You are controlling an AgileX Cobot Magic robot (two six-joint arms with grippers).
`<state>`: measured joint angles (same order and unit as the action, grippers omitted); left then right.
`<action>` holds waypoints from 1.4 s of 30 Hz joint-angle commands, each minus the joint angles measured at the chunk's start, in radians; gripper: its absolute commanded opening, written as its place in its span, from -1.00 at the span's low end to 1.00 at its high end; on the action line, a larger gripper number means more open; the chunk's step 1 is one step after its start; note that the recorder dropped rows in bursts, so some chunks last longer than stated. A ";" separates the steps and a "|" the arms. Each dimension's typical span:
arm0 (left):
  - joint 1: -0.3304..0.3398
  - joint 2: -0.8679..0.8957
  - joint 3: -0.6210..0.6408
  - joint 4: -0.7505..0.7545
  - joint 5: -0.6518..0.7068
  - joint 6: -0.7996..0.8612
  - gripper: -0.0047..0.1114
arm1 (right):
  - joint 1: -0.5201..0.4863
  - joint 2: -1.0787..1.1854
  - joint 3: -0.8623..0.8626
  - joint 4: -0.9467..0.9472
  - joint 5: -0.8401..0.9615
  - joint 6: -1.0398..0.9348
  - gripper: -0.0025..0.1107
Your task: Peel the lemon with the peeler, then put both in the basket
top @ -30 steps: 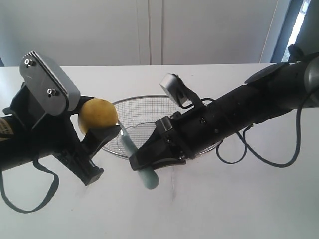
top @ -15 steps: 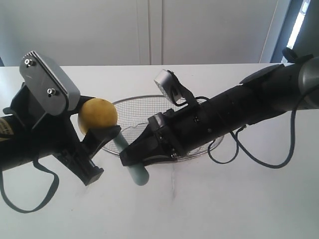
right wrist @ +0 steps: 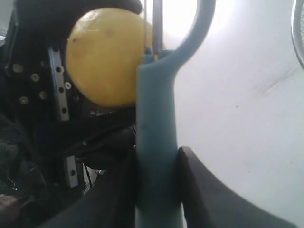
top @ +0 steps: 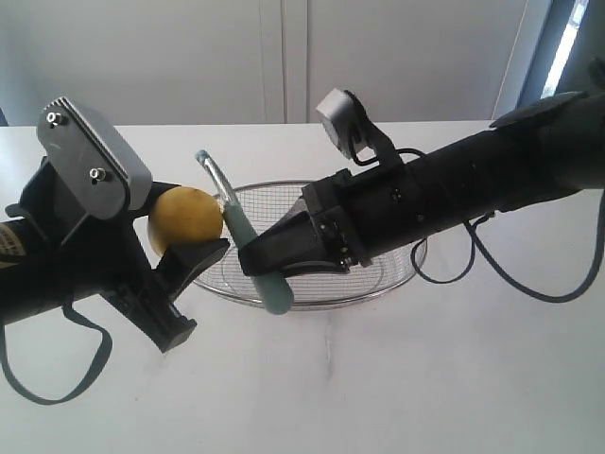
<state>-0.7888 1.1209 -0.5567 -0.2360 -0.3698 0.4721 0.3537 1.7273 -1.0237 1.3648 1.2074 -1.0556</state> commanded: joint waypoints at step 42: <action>-0.003 -0.004 0.002 0.005 -0.017 -0.004 -0.92 | 0.023 -0.020 0.067 -0.120 -0.050 0.107 -0.96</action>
<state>-0.7888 1.1209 -0.5567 -0.2360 -0.3698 0.4721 0.3728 1.7118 -0.9385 1.2145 1.1056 -0.9350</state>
